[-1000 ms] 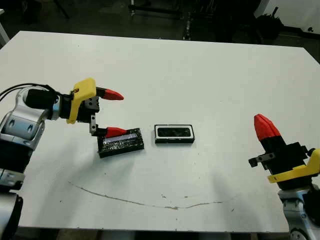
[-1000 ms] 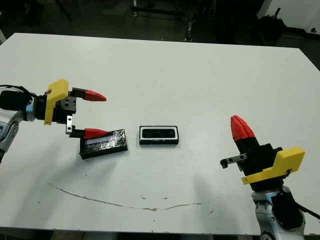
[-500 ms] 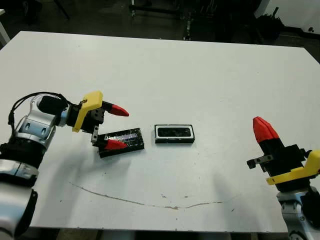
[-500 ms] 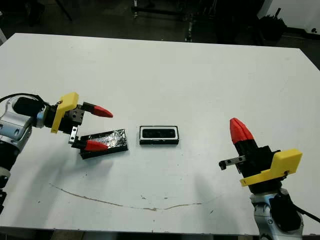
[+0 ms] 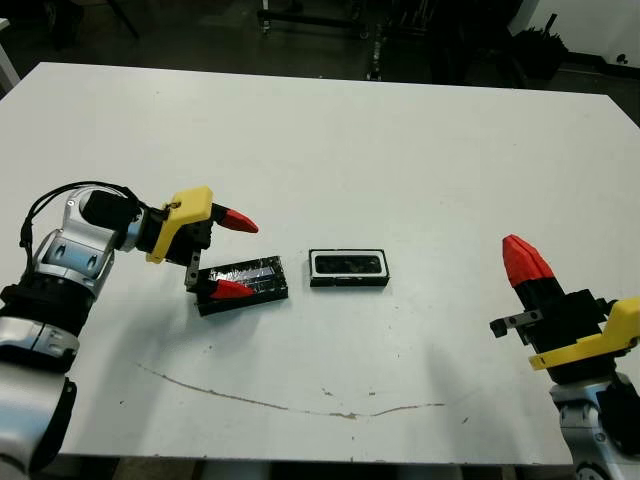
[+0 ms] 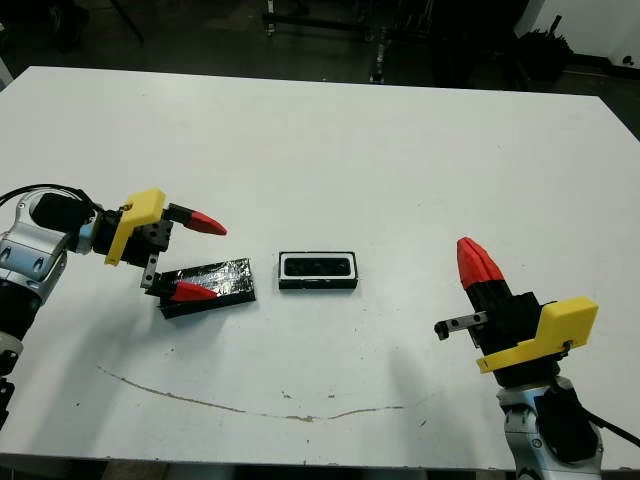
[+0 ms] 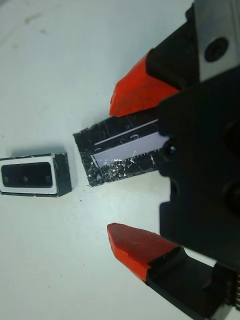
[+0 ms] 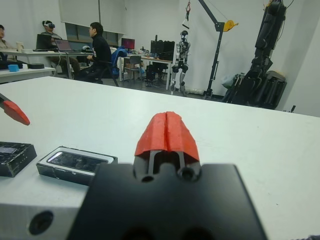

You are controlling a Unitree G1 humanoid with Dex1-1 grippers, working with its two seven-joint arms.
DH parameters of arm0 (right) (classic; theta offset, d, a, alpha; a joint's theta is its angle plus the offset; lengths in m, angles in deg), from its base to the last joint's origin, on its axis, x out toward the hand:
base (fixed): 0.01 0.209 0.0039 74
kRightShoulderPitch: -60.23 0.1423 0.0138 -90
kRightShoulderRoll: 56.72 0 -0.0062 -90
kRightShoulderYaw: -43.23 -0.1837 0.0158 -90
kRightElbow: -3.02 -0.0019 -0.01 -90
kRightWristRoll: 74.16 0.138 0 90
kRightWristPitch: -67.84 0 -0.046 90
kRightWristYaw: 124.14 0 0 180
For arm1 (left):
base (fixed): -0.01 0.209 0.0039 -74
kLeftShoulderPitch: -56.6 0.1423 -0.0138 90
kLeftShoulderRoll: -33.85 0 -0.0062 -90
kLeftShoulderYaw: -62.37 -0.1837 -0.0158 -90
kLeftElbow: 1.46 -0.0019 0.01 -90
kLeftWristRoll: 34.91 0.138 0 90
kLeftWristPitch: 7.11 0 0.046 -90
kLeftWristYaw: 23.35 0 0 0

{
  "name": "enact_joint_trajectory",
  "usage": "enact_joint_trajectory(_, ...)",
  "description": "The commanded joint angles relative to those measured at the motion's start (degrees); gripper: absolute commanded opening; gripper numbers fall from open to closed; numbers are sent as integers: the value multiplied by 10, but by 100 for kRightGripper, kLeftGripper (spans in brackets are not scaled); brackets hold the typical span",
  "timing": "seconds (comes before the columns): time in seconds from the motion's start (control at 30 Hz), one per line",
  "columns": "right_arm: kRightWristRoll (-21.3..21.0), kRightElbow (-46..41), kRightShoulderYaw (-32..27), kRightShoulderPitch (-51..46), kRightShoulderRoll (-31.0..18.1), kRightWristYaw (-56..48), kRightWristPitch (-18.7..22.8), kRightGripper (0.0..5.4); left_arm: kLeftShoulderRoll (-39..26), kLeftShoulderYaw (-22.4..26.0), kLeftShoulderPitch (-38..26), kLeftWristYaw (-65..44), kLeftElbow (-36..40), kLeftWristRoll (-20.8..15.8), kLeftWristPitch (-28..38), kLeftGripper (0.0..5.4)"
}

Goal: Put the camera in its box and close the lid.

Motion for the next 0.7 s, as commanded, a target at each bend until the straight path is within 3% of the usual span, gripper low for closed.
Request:
enact_joint_trajectory(0.03, -4, -3, -3, -2, -4, 6, 7, 0, -15, -12, 9, -11, 6, 14, -4, 540)
enact_joint_trajectory(0.7, -8, 2, -4, -1, -5, 1, 1, 0, -37, -8, 31, -9, 12, 7, -51, 540)
